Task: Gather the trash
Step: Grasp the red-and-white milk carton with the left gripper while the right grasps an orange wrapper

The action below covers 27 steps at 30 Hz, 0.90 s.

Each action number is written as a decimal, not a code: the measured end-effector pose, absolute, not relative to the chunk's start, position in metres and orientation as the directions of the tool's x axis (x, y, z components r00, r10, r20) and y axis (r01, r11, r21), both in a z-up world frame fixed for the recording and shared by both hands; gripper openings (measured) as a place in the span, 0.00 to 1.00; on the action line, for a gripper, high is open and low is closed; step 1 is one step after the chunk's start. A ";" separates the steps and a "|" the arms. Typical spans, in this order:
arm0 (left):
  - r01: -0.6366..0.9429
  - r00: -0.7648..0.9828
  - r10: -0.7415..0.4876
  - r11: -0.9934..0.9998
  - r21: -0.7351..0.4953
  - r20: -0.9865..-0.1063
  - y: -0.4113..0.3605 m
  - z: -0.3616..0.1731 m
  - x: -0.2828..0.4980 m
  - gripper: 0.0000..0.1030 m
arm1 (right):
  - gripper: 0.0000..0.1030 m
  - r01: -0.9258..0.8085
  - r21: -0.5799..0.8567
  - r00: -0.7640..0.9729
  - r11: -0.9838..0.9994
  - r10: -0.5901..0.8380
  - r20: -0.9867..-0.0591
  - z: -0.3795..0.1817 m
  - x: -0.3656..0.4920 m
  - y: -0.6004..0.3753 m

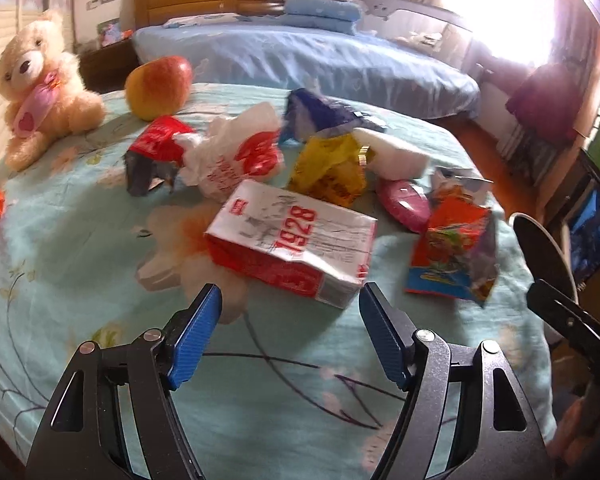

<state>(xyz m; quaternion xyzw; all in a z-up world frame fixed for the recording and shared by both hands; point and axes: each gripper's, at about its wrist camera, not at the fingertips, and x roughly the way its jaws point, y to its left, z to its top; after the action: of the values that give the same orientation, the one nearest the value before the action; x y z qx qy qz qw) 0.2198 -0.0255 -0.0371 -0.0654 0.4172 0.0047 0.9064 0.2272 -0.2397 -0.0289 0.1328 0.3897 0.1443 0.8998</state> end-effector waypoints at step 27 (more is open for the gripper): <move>-0.107 0.648 -0.038 0.984 -0.141 -0.761 0.012 -0.032 0.240 0.79 | 0.64 -0.224 0.350 0.600 0.910 0.411 -0.686 -0.033 0.271 -0.203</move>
<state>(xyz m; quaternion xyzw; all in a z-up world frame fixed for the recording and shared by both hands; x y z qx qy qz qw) 0.2402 0.0118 -0.0324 -0.0867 0.4193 0.0190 0.9035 0.2705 -0.2030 -0.0330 0.1146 0.4097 0.1790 0.8871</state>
